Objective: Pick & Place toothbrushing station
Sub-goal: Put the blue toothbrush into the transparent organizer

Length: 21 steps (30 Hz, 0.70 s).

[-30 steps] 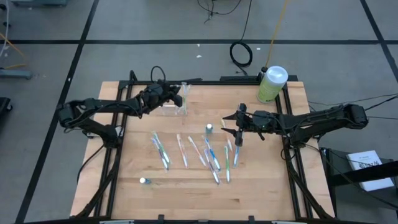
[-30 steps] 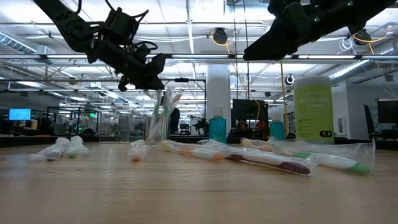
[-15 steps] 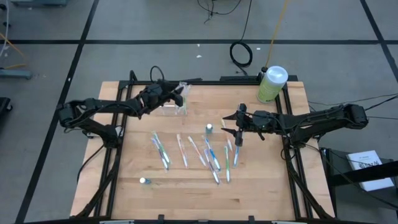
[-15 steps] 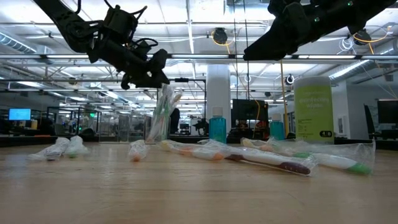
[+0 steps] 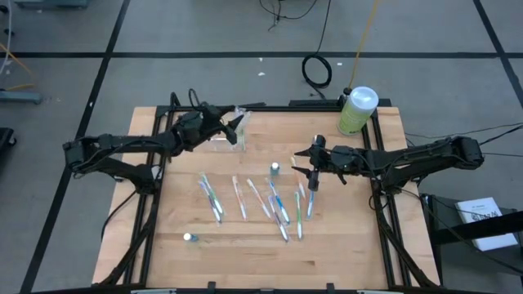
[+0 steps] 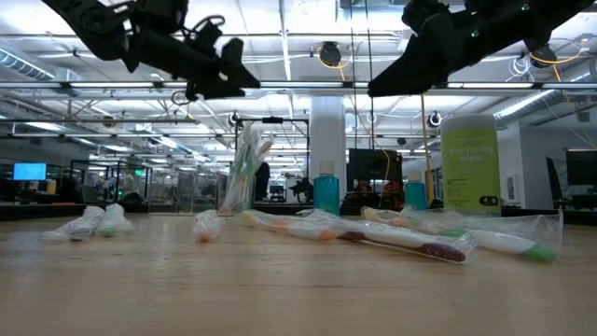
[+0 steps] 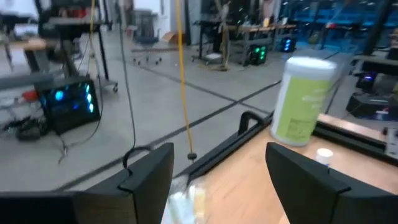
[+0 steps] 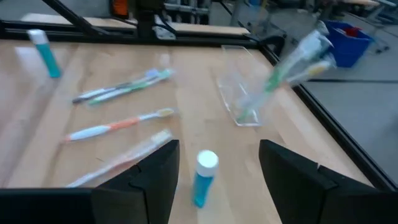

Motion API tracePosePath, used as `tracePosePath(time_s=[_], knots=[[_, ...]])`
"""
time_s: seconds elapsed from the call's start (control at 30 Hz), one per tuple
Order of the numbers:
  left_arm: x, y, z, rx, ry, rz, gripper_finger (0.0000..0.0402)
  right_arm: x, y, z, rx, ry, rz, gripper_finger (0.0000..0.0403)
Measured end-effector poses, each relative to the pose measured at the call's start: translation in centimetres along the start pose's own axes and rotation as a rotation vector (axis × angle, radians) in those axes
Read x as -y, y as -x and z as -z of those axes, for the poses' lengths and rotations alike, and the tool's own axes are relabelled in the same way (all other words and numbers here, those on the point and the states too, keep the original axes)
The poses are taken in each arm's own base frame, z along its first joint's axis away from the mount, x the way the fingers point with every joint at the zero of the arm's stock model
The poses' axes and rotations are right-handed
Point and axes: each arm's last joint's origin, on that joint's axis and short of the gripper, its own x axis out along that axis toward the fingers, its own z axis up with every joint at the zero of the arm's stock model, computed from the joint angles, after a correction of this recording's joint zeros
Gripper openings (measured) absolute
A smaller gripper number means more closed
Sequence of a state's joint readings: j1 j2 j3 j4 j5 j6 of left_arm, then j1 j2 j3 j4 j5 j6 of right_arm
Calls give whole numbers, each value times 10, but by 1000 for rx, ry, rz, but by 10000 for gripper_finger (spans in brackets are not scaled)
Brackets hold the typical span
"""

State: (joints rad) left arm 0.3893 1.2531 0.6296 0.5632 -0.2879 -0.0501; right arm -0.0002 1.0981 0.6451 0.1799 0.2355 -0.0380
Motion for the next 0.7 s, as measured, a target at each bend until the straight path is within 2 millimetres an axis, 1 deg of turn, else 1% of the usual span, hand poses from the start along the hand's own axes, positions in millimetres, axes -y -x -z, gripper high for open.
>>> tracePosePath(time_s=[0.2, 0.43, 0.6, 0.7], knots=[[18, 25, -22, 83, -55, 93, 262, 0, 0, 4, -46, -6, -1, 212], [34, 49, -33, 103, -69, 192, 262, 0, 0, 5, -49, -15, -1, 212], [42, 55, -33, 98, -73, 233, 262, 0, 0, 5, -49, -20, -2, 212], [45, 56, -32, 99, -73, 246, 262, 0, 0, 5, -49, -72, -1, 212]])
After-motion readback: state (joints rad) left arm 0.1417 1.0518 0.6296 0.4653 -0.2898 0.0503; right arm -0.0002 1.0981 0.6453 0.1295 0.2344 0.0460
